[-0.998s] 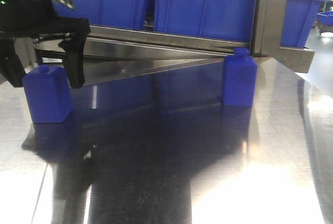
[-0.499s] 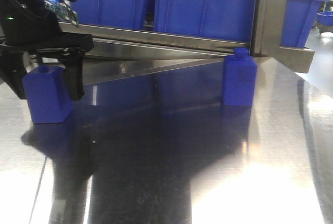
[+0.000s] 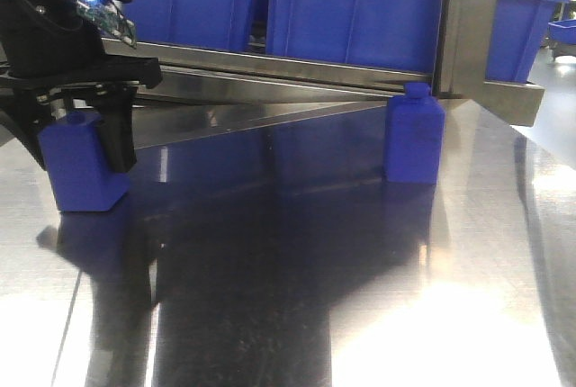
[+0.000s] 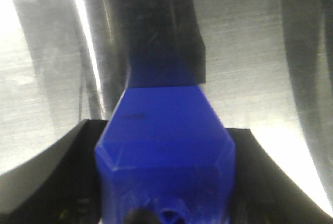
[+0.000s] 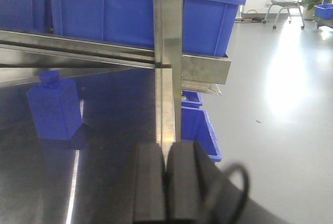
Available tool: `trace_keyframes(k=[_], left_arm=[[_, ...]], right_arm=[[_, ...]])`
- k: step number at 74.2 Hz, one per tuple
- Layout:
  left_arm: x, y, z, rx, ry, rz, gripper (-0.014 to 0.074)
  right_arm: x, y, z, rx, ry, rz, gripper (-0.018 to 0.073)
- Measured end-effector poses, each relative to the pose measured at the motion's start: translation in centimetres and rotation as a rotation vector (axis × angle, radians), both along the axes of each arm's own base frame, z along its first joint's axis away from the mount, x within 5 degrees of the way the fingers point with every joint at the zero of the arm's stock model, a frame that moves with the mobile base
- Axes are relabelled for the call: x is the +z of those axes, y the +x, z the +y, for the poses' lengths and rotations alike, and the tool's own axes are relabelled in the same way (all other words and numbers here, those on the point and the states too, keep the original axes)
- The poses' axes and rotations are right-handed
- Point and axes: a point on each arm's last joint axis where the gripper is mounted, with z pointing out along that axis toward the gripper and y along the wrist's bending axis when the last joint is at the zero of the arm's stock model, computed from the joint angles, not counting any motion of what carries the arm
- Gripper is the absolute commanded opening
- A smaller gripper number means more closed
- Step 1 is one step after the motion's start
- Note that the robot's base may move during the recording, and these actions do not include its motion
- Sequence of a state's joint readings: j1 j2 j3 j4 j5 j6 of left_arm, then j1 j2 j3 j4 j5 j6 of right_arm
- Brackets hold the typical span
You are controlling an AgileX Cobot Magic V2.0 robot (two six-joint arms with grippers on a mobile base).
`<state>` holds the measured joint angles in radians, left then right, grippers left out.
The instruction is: Pick and sort blue part to right shelf
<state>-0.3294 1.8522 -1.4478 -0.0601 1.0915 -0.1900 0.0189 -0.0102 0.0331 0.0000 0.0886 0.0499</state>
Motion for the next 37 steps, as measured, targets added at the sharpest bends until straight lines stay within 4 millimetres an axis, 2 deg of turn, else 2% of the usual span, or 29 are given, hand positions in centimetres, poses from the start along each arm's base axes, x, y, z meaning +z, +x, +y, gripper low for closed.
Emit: trace_keyframes(k=[11, 18, 28, 37], left_arm=[[1.4, -0.2, -0.2, -0.009, -0.015, -0.05, 0.0251], [3.9, -1.1, -0.7, -0.032, -0.035, -0.144, 0.0251], [9.0, -3.3, -0.7, -0.052, -0.103, -0.338, 0.0251], [11.6, -5.5, 0.2, -0.052, -0.139, -0.458, 0.0251]], right_arm=[[0.0, 0.0, 0.0, 0.0, 0.0, 0.0, 0.0057], [0.0, 0.0, 0.0, 0.0, 0.0, 0.0, 0.0057], [0.0, 0.0, 0.0, 0.0, 0.0, 0.0, 0.0057], [0.0, 0.0, 0.0, 0.0, 0.0, -0.002, 0.0057]])
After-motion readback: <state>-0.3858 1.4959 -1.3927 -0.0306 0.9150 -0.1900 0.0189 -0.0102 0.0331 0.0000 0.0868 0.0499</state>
